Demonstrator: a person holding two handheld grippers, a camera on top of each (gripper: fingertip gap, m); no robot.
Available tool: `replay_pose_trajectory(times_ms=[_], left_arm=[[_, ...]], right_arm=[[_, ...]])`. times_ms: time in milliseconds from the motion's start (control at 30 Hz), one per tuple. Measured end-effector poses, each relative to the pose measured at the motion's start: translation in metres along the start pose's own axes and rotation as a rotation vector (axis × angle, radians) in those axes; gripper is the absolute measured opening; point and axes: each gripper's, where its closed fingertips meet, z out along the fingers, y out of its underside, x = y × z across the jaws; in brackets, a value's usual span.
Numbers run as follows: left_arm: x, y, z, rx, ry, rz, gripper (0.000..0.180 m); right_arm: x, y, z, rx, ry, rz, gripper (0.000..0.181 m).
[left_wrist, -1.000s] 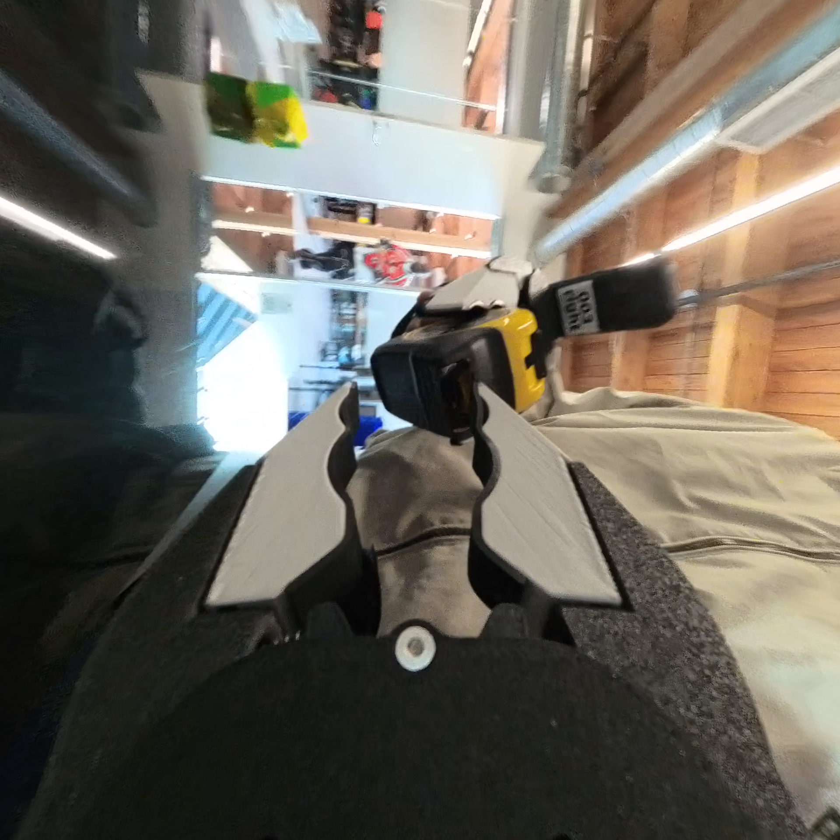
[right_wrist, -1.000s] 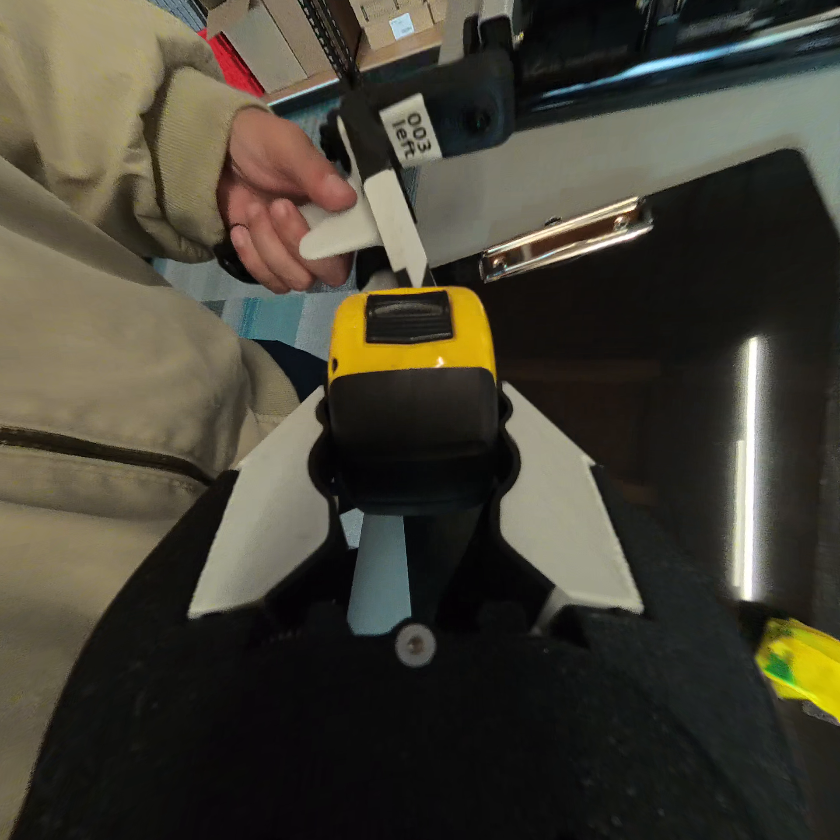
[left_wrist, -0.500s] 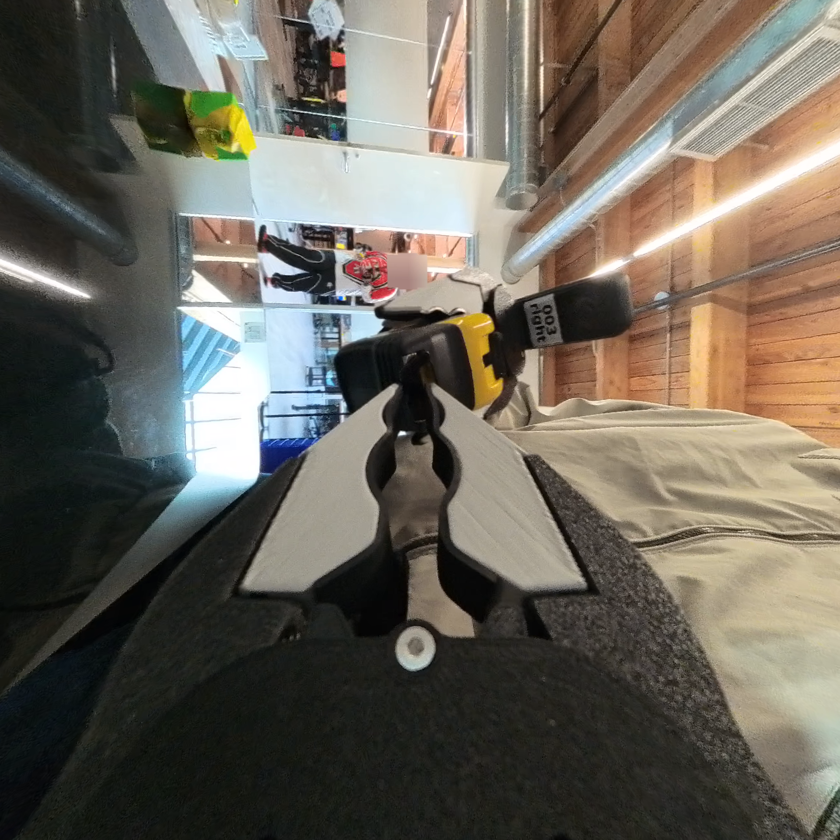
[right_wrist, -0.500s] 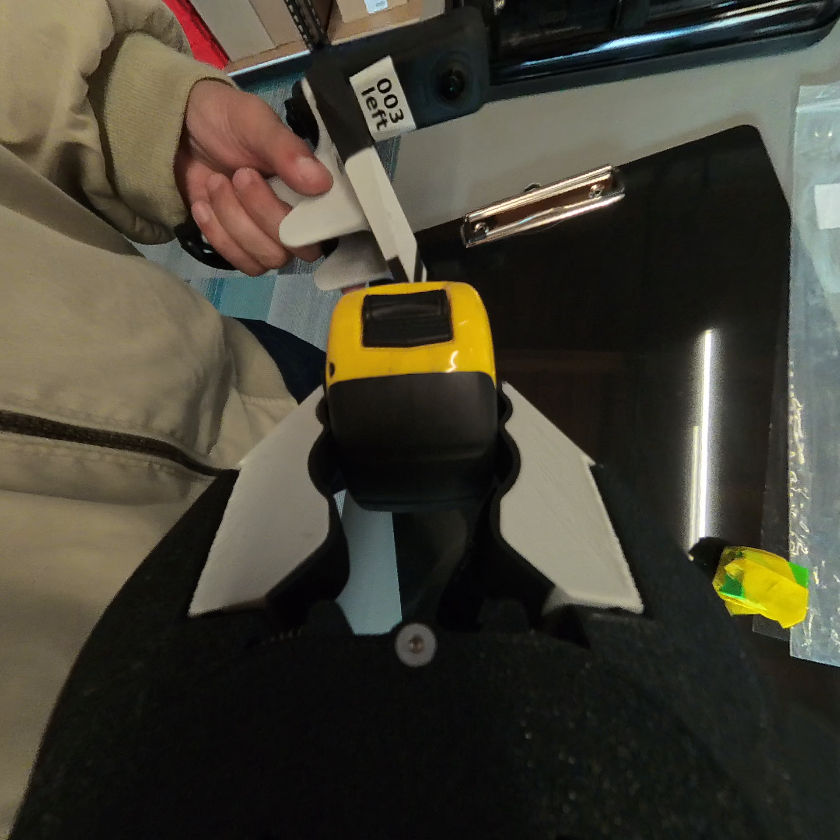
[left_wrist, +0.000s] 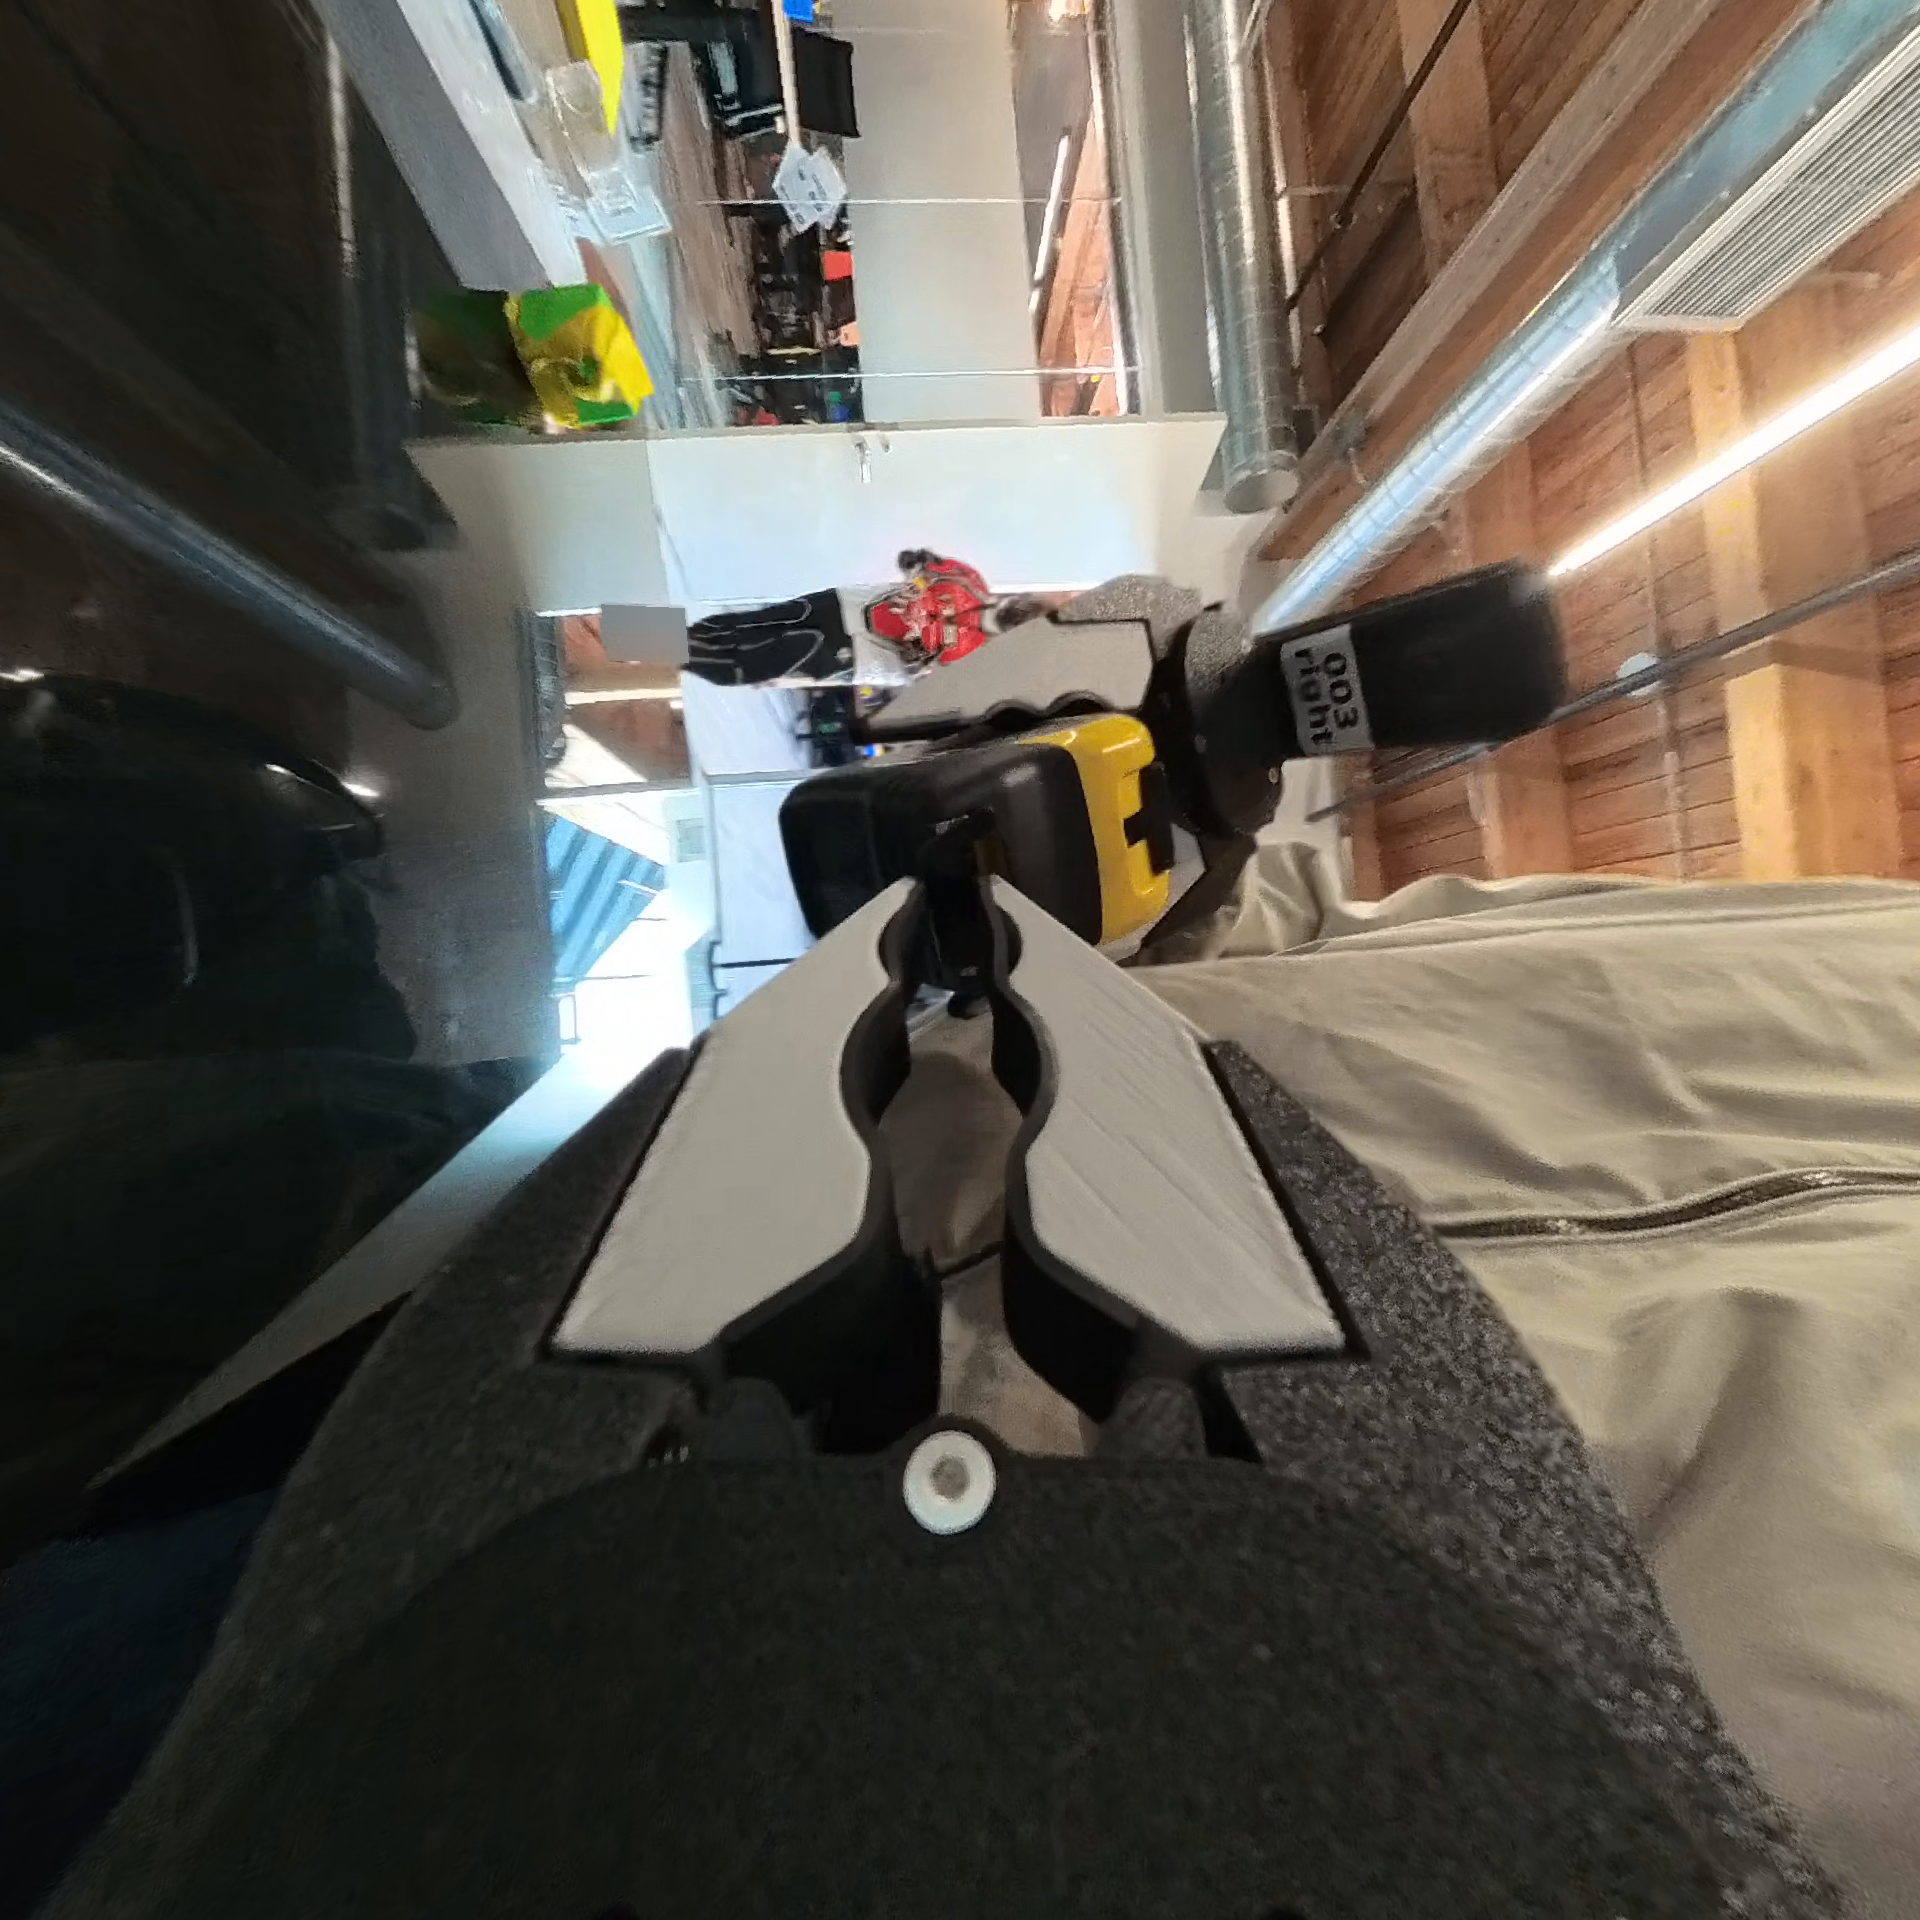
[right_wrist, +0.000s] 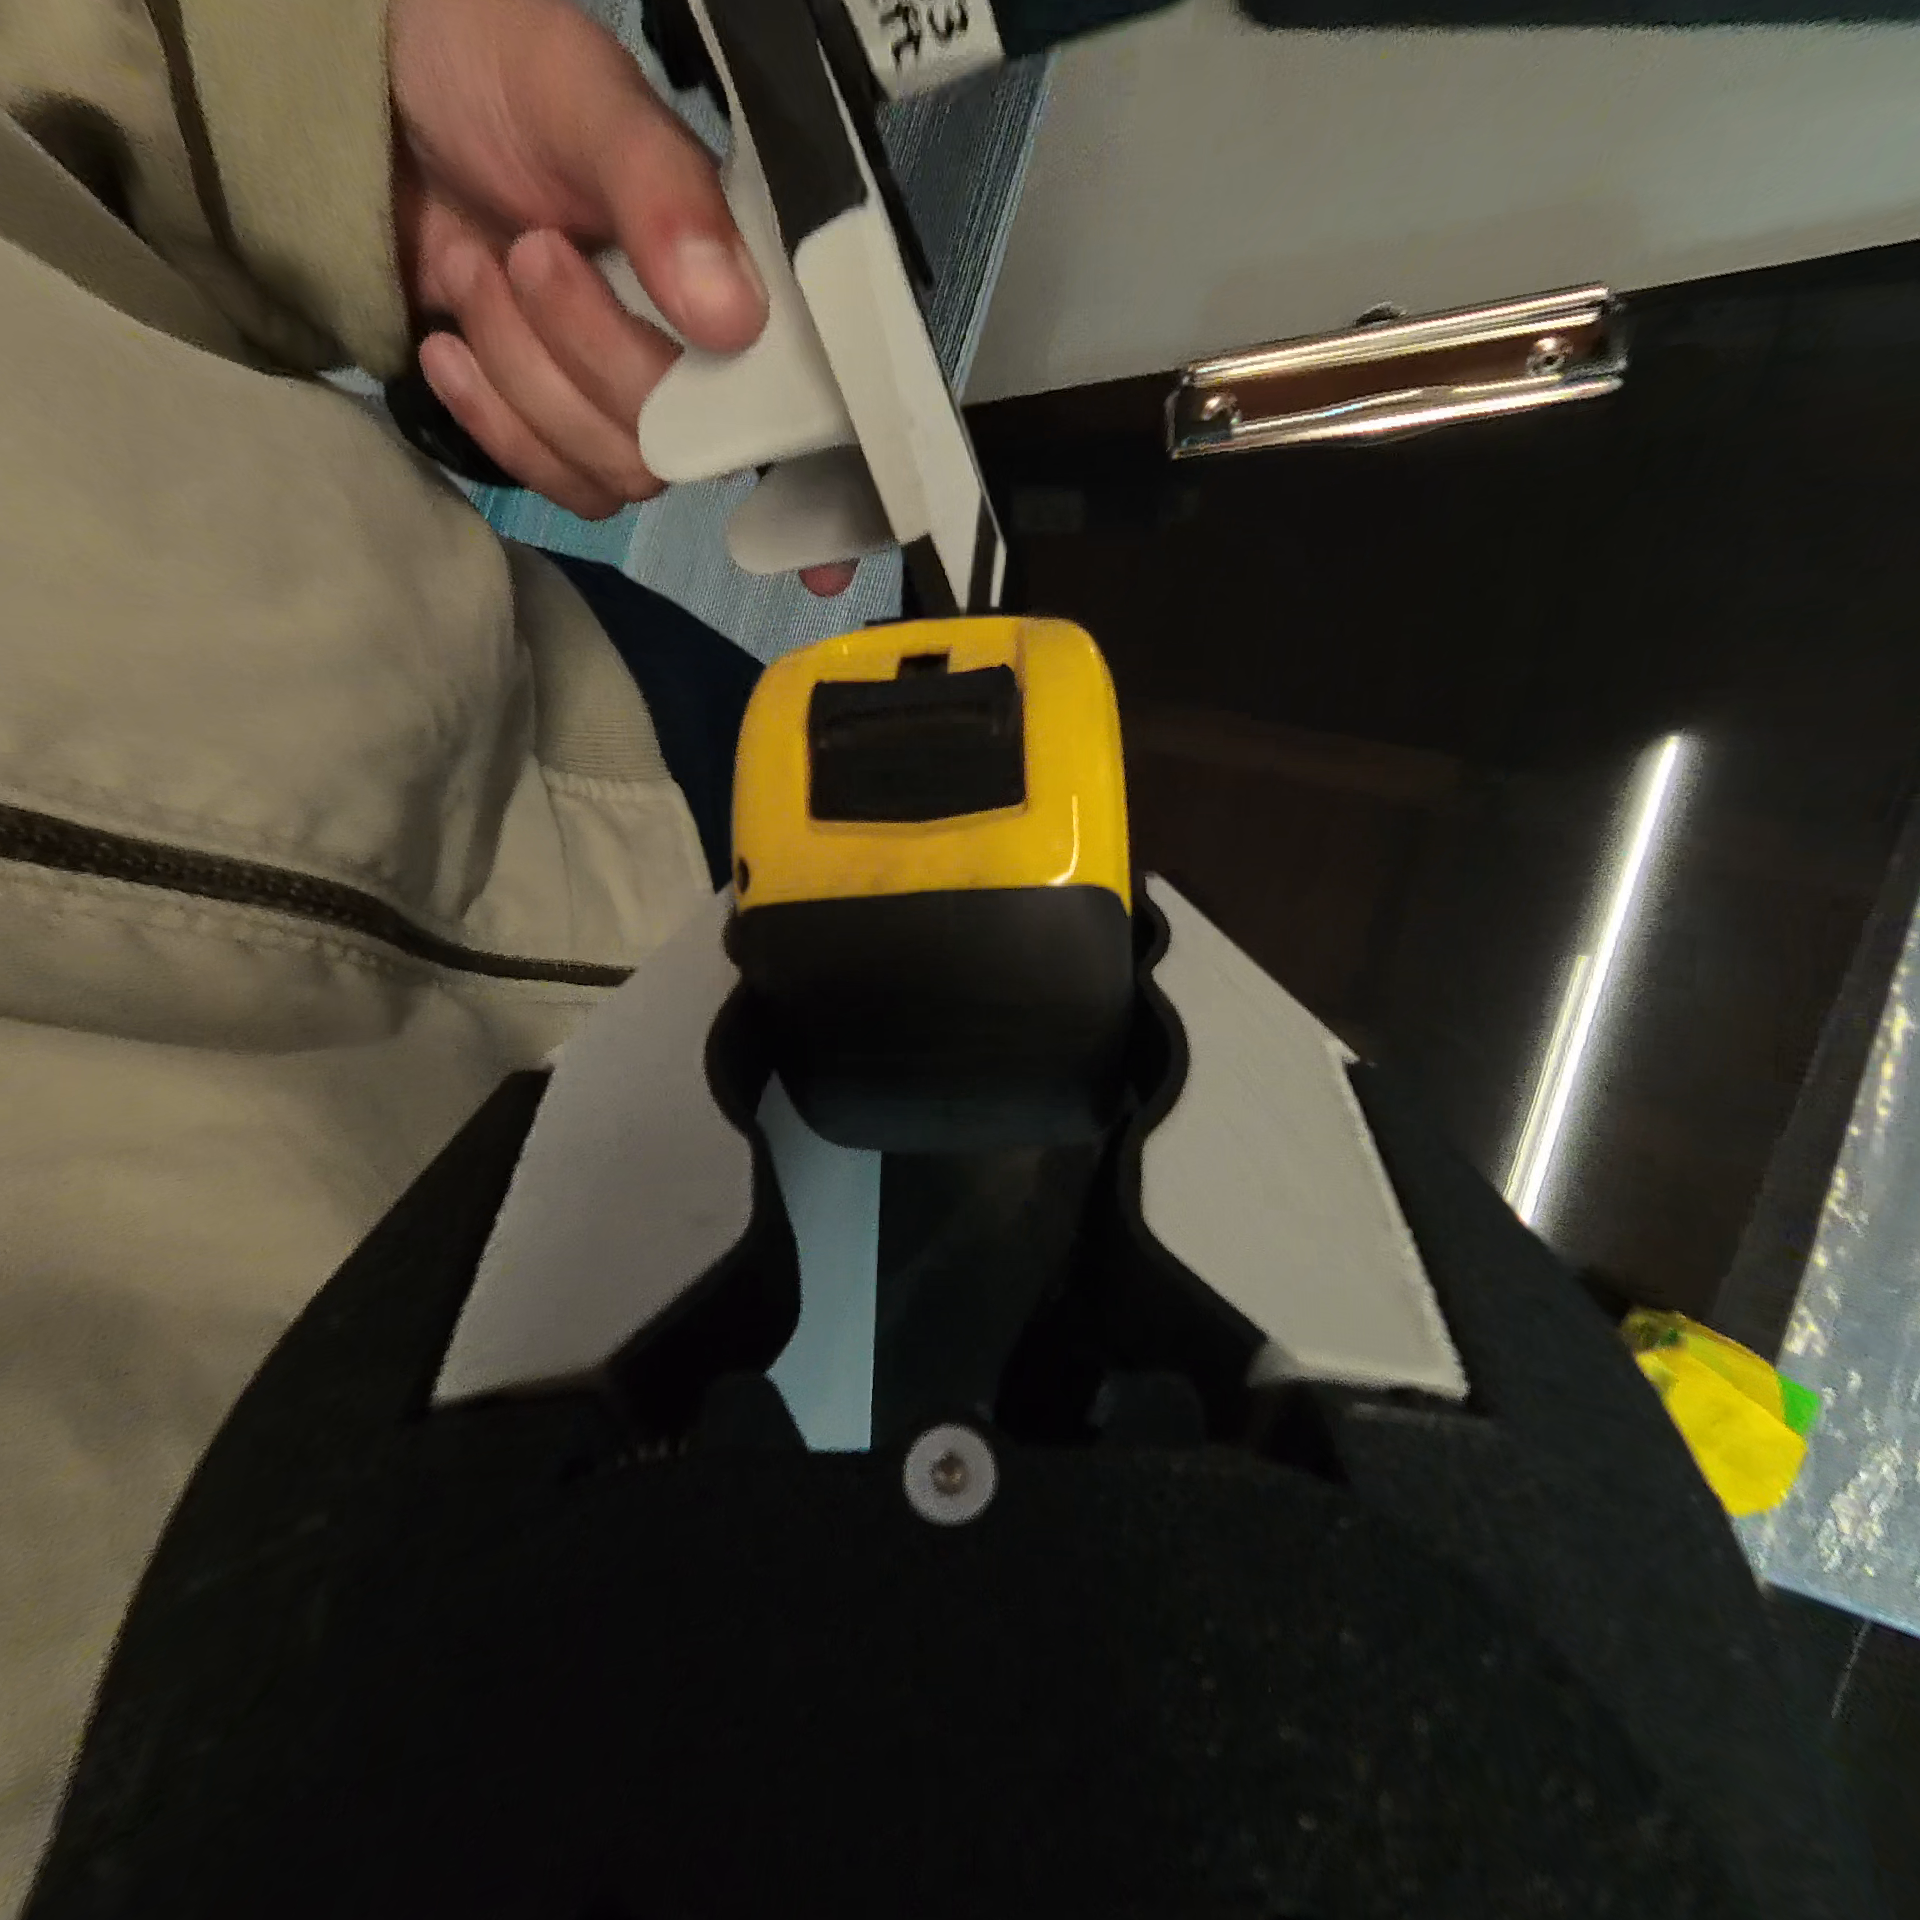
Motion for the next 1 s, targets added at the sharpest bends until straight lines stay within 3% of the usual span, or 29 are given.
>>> replay_pose_trajectory(times_ms=[267,533,733,1000], left_arm=[[-0.009,-0.003,-0.056,0.054,-0.044,-0.001,0.005],[-0.032,-0.025,-0.168,0.238,0.002,-0.072,0.006],[-0.082,-0.022,-0.166,0.195,0.016,-0.181,0.007],[-0.091,-0.018,-0.159,0.256,0.010,-0.186,0.007]], right_arm=[[-0.011,0.001,0.053,-0.213,-0.050,-0.018,0.067],[0.010,0.042,0.058,-0.499,-0.047,-0.038,0.066],[0.018,0.059,0.043,-0.733,-0.064,0.023,0.066],[0.011,0.066,0.047,-0.838,-0.109,0.074,0.067]])
